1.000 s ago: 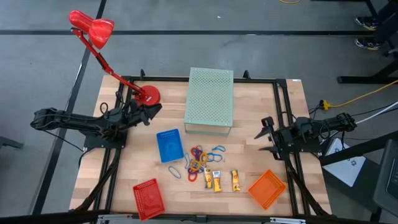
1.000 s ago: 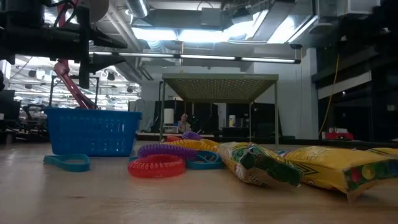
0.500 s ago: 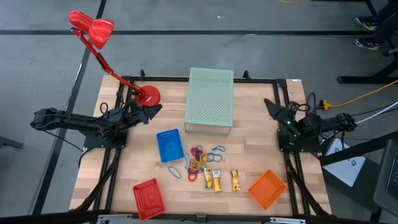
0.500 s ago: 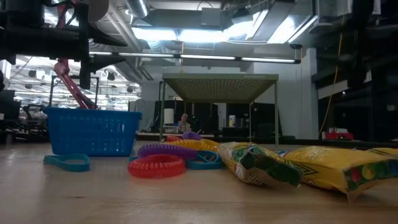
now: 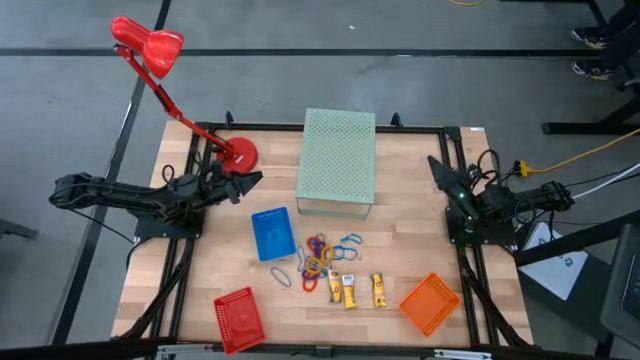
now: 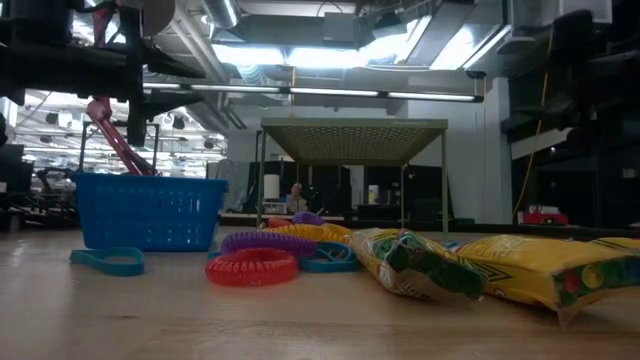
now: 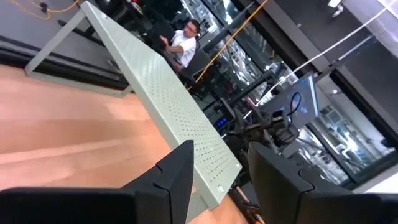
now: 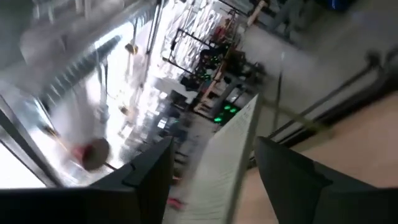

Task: Pick & Place Office Desk Supplies
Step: Put the yellow crayon box into the orange basket

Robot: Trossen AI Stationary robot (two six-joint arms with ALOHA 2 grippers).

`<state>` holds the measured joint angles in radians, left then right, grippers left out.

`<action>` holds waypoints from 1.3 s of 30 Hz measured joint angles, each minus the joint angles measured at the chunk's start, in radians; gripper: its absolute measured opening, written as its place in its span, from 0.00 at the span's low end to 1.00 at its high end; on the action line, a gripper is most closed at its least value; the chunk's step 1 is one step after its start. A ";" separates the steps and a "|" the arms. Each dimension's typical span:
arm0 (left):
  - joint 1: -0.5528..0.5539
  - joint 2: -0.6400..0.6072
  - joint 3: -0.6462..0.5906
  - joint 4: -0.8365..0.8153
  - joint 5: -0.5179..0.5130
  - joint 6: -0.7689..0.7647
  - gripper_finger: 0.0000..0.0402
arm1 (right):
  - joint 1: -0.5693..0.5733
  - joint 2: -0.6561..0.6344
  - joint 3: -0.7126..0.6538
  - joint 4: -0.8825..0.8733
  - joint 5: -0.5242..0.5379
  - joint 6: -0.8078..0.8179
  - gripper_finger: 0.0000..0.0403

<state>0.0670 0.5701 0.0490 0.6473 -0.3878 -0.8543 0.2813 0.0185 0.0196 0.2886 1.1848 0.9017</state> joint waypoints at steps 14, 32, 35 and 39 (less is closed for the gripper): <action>0.000 0.000 0.000 0.096 0.182 -0.173 0.39 | 0.000 0.000 0.000 0.261 -0.181 -0.057 0.56; 0.000 0.155 0.872 -1.008 0.143 0.358 0.38 | 0.004 0.405 0.554 -0.226 -0.290 -0.405 0.56; 0.000 0.242 1.037 -1.228 0.116 0.403 0.38 | 0.003 0.564 0.730 -0.525 -0.261 -0.407 0.56; -0.012 0.389 1.234 -1.518 0.048 0.475 0.38 | 0.001 0.720 0.919 -0.768 -0.261 -0.357 0.56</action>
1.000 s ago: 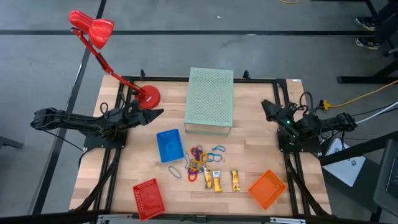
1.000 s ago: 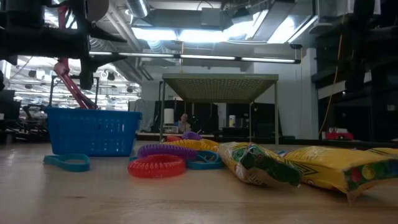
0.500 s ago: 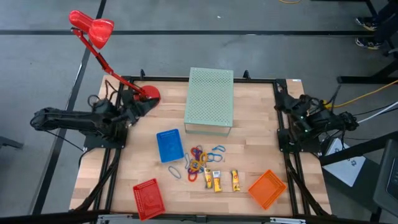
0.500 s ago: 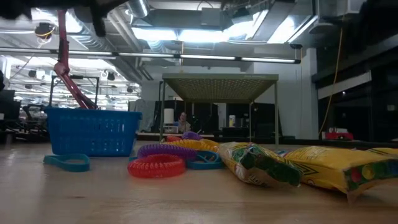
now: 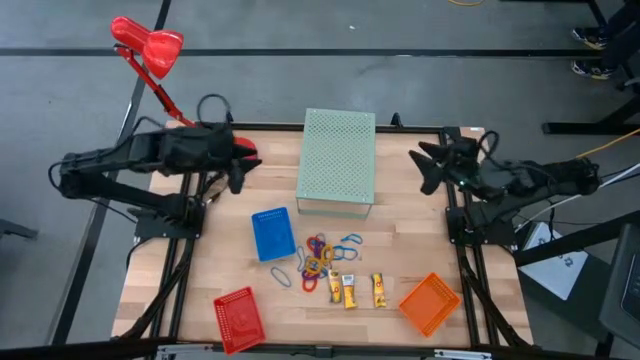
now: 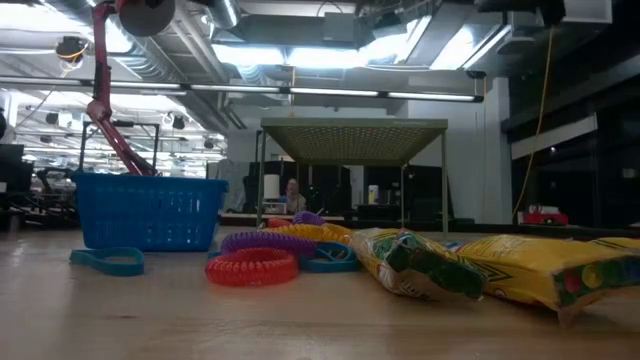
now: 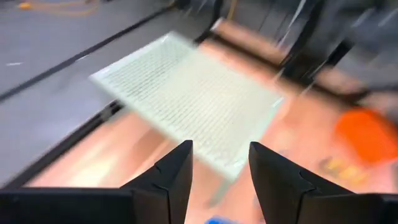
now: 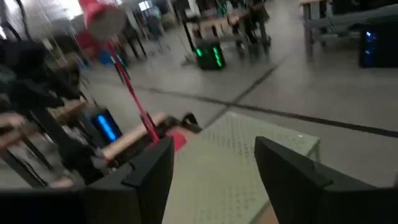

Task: Pick & Place Office Desk Supplies
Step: Put the yellow crayon box into the orange basket

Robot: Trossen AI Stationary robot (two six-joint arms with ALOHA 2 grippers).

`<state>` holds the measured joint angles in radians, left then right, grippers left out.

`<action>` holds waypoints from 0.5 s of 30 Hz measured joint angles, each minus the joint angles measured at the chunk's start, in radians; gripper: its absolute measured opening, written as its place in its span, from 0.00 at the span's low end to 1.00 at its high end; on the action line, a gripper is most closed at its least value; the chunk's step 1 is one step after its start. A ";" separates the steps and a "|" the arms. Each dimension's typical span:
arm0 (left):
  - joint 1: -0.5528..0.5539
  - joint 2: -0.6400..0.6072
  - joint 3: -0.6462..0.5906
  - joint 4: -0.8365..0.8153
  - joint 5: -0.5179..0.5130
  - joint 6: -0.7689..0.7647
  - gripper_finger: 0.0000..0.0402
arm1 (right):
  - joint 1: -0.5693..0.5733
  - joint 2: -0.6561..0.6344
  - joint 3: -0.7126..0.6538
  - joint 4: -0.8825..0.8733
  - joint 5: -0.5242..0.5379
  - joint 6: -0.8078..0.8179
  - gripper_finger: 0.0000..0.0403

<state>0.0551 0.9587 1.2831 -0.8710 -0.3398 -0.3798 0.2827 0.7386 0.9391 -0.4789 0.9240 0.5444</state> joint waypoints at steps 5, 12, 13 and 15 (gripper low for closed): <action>-0.014 0.185 0.156 -0.323 -0.107 0.060 0.38 | -0.029 0.185 0.227 -0.406 -0.003 0.152 0.56; -0.028 0.310 0.215 -0.250 -0.023 0.114 0.38 | -0.090 0.390 0.501 -0.793 -0.130 0.268 0.56; -0.036 0.312 0.215 -0.195 0.007 0.114 0.38 | -0.091 0.400 0.520 -0.781 -0.147 0.259 0.56; -0.046 0.316 0.214 -0.079 0.077 0.120 0.38 | -0.091 0.413 0.540 -0.751 -0.201 0.255 0.56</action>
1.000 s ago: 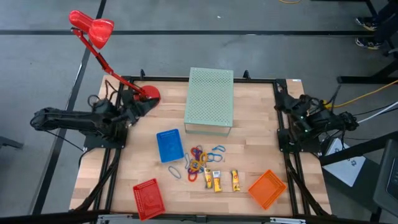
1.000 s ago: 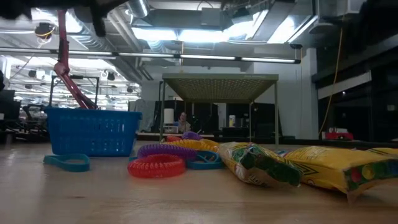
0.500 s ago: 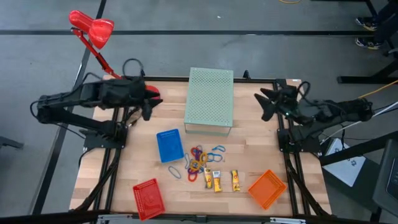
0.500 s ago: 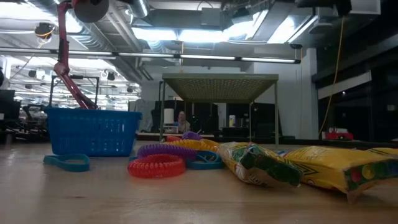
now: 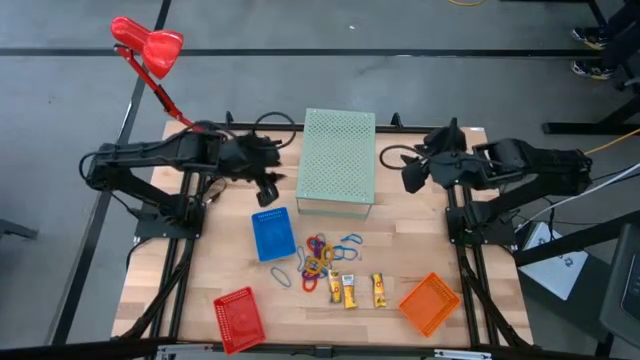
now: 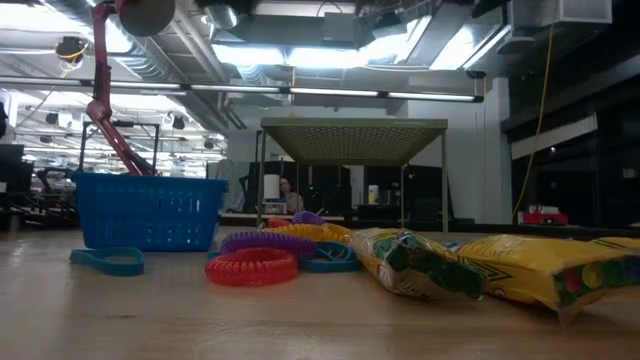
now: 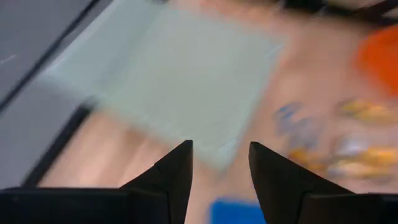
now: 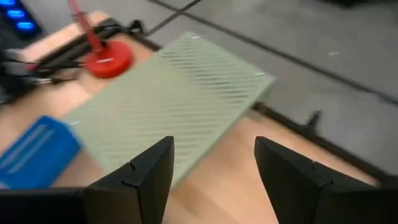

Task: Pick & Place Office Desk Supplies
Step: Put the yellow crayon box into the orange basket

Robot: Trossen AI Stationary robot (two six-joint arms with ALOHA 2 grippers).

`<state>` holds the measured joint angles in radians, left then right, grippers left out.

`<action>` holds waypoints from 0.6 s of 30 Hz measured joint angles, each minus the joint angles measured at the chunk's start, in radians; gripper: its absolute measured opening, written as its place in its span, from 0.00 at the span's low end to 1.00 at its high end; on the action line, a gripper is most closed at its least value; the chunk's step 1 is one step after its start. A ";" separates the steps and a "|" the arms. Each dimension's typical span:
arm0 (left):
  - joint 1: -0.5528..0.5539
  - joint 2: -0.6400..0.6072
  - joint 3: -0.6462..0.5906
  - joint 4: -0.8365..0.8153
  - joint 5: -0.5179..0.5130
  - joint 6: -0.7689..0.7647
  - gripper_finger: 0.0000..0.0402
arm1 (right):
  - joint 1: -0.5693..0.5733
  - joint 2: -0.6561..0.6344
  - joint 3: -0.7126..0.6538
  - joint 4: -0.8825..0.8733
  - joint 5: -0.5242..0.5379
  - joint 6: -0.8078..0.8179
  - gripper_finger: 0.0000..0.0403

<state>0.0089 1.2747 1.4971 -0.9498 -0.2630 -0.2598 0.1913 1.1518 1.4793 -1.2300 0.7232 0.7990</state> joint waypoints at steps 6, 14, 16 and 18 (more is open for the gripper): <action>-0.014 0.016 -0.002 0.083 0.146 -0.052 0.38 | 0.007 0.006 0.002 0.079 -0.109 -0.022 0.56; -0.114 0.076 -0.013 0.199 0.152 -0.175 0.38 | 0.046 0.048 -0.020 0.081 -0.357 0.063 0.56; -0.133 0.085 -0.059 0.320 0.153 -0.232 0.38 | 0.070 0.072 -0.045 0.081 -0.382 0.084 0.56; -0.156 0.085 -0.136 0.484 0.140 -0.305 0.38 | 0.094 0.099 -0.081 0.083 -0.406 0.108 0.56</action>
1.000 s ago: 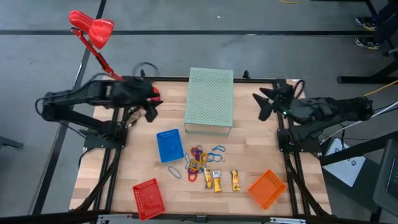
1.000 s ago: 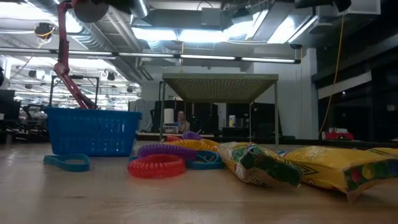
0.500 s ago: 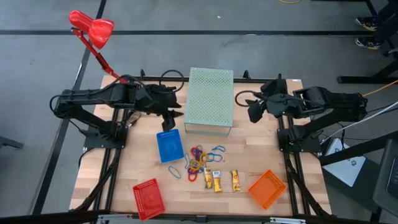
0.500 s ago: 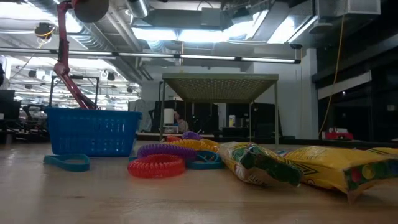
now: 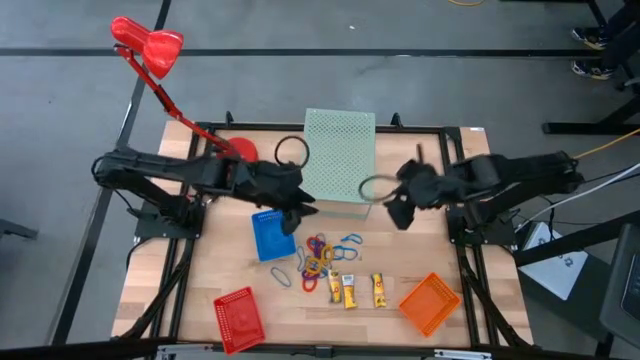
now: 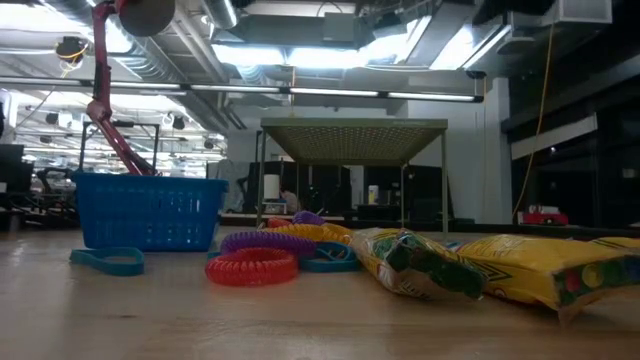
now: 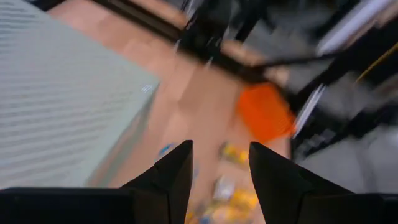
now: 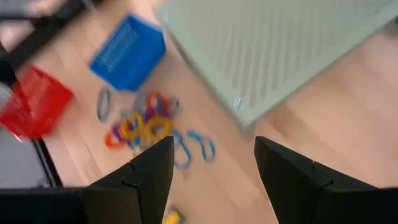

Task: Pick & Place Office Desk Supplies
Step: Put the yellow crayon box into the orange basket

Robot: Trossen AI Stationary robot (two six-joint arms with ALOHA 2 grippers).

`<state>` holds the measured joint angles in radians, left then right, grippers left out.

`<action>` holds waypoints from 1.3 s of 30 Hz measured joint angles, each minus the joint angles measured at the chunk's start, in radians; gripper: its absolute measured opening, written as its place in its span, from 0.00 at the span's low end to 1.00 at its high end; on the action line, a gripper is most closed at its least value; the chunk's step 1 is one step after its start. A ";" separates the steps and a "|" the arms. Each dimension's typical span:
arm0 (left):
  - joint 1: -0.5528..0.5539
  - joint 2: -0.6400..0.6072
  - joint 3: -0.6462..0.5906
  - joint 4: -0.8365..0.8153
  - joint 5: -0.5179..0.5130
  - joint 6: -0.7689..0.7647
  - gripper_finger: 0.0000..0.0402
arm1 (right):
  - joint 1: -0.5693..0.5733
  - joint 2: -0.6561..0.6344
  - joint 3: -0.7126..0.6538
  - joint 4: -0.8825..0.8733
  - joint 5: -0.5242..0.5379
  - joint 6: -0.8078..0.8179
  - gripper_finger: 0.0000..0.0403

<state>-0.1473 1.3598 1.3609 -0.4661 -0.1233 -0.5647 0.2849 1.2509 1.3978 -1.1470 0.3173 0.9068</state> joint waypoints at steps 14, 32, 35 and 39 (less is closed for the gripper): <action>-0.280 -0.005 -0.394 0.436 -0.398 -0.409 0.38 | 0.302 -0.040 -0.487 0.503 -0.143 0.574 0.56; -0.497 -0.082 -0.635 0.703 -0.499 -0.379 0.38 | 0.360 0.214 -0.371 0.454 -0.263 1.049 0.56; -0.516 -0.120 -0.653 0.704 -0.517 -0.343 0.38 | 0.326 0.275 -0.297 0.388 -0.281 1.018 0.56; -0.522 -0.172 -0.690 0.701 -0.528 -0.308 0.38 | 0.276 0.372 -0.228 0.318 -0.379 0.943 0.56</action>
<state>-0.6689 1.1880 0.6706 0.2349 -0.6517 -0.8732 0.5614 1.6227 1.1702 -0.8290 -0.0613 1.8499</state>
